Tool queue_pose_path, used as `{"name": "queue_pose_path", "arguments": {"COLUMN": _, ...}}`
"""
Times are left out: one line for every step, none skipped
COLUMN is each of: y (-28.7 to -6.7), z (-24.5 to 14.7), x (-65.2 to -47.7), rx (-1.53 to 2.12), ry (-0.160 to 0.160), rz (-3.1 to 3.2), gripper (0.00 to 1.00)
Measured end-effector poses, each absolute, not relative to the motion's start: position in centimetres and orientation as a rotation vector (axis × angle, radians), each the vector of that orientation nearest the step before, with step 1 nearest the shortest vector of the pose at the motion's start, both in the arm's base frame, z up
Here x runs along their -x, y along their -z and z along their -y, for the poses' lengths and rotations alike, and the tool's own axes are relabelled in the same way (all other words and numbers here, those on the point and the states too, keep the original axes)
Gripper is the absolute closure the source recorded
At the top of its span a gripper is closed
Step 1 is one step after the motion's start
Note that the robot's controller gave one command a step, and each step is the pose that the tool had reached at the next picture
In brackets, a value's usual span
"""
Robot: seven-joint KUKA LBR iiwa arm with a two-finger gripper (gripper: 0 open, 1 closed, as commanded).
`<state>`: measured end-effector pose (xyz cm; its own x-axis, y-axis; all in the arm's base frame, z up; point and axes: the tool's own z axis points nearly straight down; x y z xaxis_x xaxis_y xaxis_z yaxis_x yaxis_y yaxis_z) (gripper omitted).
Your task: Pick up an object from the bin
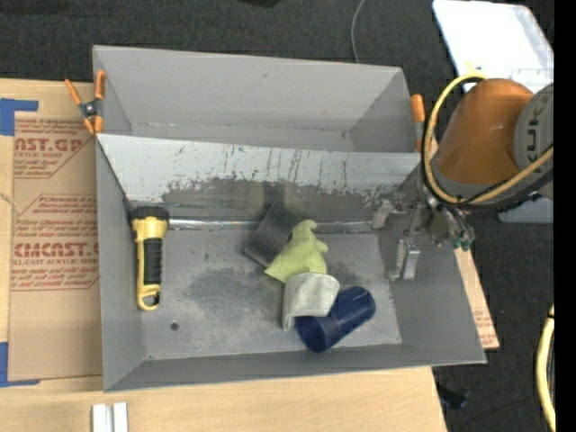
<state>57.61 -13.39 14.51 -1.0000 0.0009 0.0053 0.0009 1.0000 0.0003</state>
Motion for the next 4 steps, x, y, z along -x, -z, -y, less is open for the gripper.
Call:
{"name": "queue_pose_path", "arguments": {"y": -14.9, "z": 13.4, "x": -57.8, "rx": 0.001, "ry": -0.001, "rz": 3.142, "gripper": 0.00}}
{"name": "queue_pose_path", "arguments": {"y": -19.7, "z": 11.2, "x": -58.6, "rx": 0.054, "ry": 0.001, "rz": 3.144, "gripper": 0.00}}
{"name": "queue_pose_path", "arguments": {"y": -12.5, "z": 10.1, "x": -58.0, "rx": -0.464, "ry": -0.002, "rz": 3.110, "gripper": 0.00}}
{"name": "queue_pose_path", "arguments": {"y": -11.3, "z": 9.8, "x": -56.4, "rx": -0.324, "ry": -0.001, "rz": 3.132, "gripper": 0.00}}
